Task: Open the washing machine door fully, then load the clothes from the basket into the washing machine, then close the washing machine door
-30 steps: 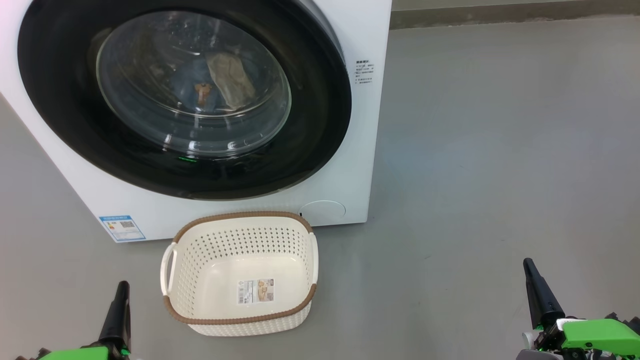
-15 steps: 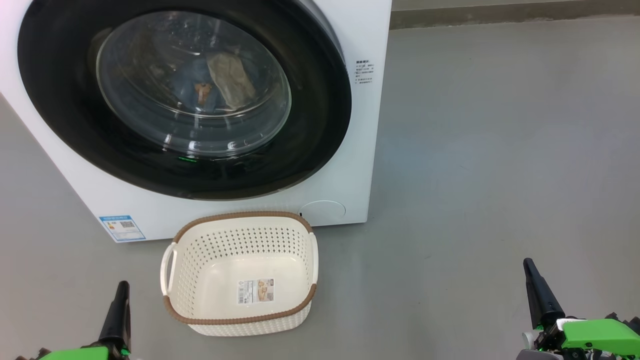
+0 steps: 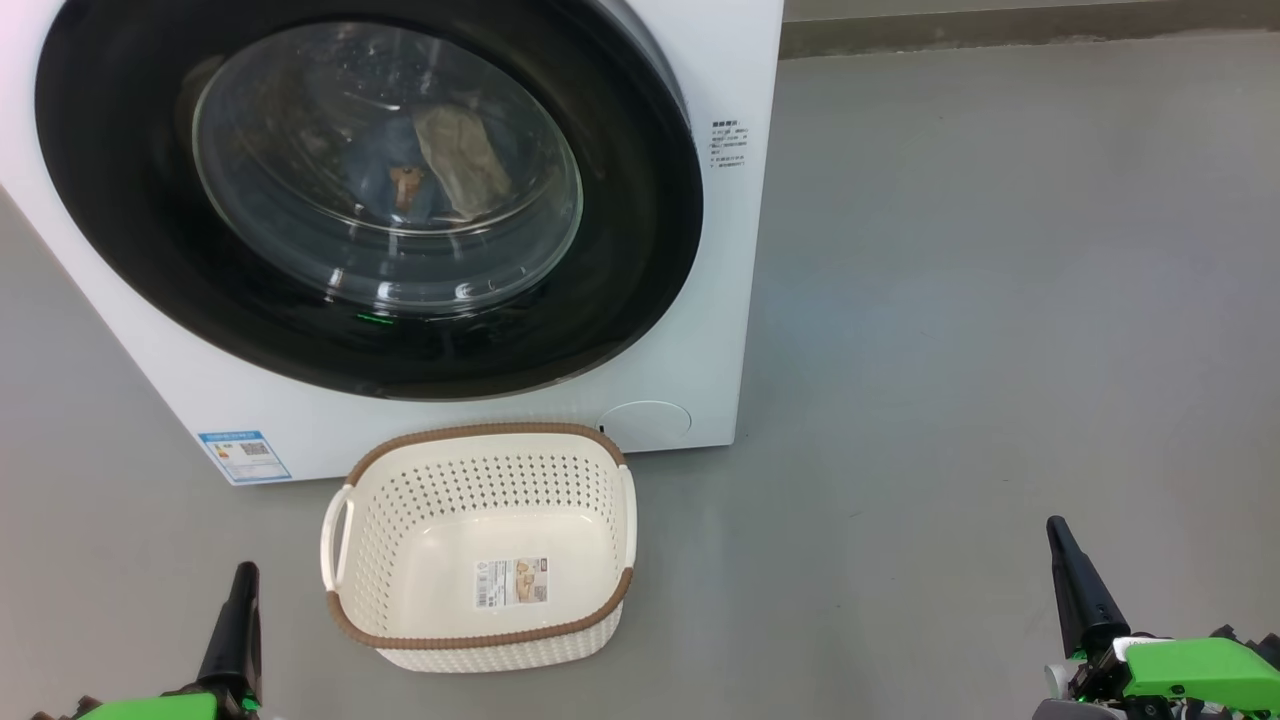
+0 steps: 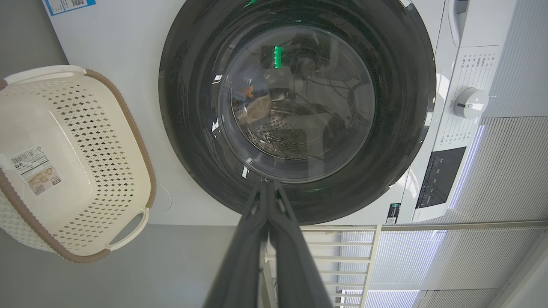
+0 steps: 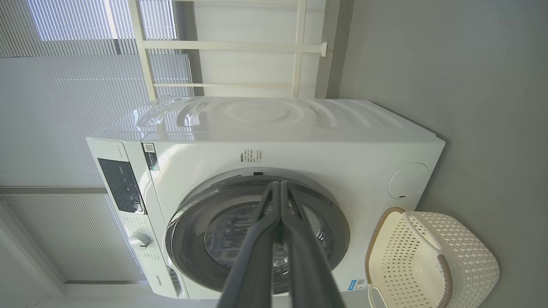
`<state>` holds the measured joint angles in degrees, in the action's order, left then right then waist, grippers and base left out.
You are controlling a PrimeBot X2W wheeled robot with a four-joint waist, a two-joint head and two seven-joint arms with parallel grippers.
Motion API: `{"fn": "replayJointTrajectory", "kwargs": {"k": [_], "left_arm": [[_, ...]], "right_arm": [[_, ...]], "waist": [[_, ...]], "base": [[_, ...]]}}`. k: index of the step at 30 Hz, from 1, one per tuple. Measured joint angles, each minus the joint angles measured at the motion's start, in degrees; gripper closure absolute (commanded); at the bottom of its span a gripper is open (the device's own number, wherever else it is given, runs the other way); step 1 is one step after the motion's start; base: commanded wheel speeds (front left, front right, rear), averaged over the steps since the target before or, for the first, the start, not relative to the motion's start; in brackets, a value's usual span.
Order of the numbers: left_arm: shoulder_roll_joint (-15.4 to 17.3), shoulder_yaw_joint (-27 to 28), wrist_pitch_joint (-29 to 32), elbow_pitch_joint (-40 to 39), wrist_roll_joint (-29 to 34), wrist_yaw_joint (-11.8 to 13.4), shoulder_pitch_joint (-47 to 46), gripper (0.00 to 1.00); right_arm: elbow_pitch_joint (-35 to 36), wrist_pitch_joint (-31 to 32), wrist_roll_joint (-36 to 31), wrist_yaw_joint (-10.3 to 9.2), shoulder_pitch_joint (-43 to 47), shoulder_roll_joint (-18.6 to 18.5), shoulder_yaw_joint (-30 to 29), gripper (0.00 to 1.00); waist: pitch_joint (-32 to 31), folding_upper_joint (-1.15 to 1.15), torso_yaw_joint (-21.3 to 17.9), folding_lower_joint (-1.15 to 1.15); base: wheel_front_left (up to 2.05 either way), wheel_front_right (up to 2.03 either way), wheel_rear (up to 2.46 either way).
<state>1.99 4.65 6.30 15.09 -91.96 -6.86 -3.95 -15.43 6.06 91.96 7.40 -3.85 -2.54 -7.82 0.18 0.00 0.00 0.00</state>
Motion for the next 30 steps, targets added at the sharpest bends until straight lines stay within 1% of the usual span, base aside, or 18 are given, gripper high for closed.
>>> {"fn": "replayJointTrajectory", "kwargs": {"k": [30], "left_arm": [[0.00,0.01,0.01,0.00,0.00,0.00,0.00,1.00]], "right_arm": [[0.00,0.00,0.00,0.00,0.00,0.00,-0.01,1.00]], "waist": [[0.00,0.00,0.00,0.00]], "base": [[0.00,0.00,0.00]]}}
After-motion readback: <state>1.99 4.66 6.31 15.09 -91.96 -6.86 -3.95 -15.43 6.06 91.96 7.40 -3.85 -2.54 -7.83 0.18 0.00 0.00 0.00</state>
